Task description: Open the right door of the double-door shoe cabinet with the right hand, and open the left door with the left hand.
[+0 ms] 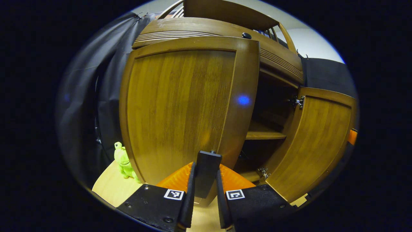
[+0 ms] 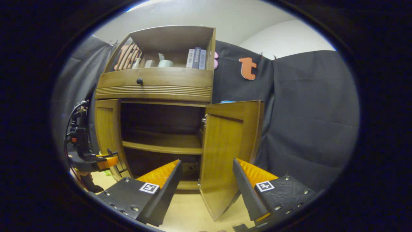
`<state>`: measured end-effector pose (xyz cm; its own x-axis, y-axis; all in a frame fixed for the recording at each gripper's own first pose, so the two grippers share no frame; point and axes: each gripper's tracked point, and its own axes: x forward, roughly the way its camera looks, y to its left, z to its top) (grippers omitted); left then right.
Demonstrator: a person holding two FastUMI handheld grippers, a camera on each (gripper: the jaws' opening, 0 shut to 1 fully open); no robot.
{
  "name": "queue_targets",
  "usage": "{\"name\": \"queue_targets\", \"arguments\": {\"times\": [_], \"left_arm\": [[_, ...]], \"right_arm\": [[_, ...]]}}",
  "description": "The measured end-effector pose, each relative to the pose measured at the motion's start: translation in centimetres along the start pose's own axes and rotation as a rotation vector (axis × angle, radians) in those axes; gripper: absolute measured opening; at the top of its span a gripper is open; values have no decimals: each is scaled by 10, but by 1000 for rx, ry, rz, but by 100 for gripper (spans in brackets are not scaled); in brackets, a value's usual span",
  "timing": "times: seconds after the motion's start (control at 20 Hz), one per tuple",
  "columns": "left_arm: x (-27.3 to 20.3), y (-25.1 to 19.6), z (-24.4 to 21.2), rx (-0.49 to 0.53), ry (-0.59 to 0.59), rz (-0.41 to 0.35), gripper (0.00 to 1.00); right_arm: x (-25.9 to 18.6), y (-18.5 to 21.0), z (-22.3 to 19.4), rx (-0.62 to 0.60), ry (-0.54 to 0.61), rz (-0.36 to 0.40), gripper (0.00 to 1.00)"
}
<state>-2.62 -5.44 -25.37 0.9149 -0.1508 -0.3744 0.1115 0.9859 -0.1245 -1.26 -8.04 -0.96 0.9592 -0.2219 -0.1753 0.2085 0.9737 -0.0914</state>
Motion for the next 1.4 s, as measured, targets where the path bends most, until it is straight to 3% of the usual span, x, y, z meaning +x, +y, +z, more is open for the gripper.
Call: {"name": "queue_targets", "arguments": {"times": [0.3, 0.4, 0.85, 1.3, 1.35, 1.4], "left_arm": [[-36, 19, -4, -27, -3, 23, 36], [-48, 26, -5, -46, -8, 33, 31], [-90, 57, -8, -129, -23, 75, 33], [-129, 112, -5, -87, -45, 210, 36], [-130, 118, -3, -85, -46, 229, 28], [-137, 124, -6, -79, -41, 252, 36]], "right_arm": [[17, 47, -5, 10, 20, 137, 94], [22, 59, -9, 11, 20, 181, 94], [43, 114, -19, 22, 41, 347, 92], [53, 161, -28, 60, 65, 477, 92], [55, 165, -29, 63, 68, 487, 92], [55, 169, -30, 66, 71, 498, 94]]}}
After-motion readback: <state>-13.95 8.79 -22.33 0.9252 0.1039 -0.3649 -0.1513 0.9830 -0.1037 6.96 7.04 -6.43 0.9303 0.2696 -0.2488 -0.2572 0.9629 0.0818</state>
